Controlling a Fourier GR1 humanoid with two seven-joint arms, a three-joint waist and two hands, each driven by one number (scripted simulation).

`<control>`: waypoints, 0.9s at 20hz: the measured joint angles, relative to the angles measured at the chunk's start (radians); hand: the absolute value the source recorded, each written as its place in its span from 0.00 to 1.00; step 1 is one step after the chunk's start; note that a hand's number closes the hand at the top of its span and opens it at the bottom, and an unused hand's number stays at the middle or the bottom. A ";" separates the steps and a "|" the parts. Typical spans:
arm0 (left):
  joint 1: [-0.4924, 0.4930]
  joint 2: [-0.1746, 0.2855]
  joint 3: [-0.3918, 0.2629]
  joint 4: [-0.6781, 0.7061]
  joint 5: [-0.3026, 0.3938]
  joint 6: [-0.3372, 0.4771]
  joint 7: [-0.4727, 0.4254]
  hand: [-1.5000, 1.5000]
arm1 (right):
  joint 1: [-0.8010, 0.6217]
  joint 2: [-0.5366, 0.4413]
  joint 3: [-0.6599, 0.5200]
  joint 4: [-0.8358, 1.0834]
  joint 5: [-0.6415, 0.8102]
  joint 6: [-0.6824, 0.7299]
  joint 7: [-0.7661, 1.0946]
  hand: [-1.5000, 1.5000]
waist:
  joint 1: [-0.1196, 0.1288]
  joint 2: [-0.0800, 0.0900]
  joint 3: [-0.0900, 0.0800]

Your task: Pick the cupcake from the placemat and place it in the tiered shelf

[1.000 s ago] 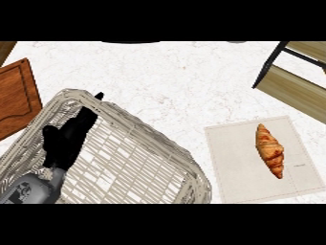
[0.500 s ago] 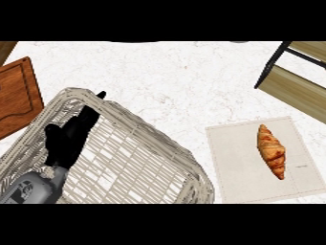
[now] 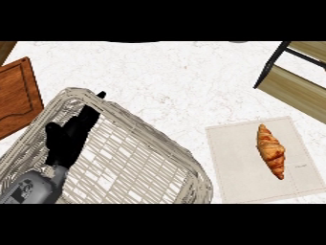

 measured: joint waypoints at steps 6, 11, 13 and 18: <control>0.002 0.002 -0.004 -0.015 -0.009 0.014 0.001 0.50 | 0.022 -0.053 -0.029 0.087 0.012 -0.027 0.009 0.00 | -0.001 -0.002 -0.001; 0.009 0.003 -0.002 -0.025 -0.014 0.023 0.005 0.50 | 0.043 -0.095 -0.048 0.117 0.103 0.004 0.115 0.00 | -0.005 -0.004 -0.001; 0.008 0.002 -0.003 -0.020 -0.012 0.023 0.001 0.50 | 0.055 -0.096 -0.053 0.109 0.111 0.004 0.133 0.00 | -0.008 -0.005 -0.001; 0.013 0.003 0.002 -0.025 -0.014 0.022 0.007 0.50 | 0.088 -0.065 -0.070 0.027 0.071 -0.022 0.142 0.00 | -0.013 -0.007 -0.002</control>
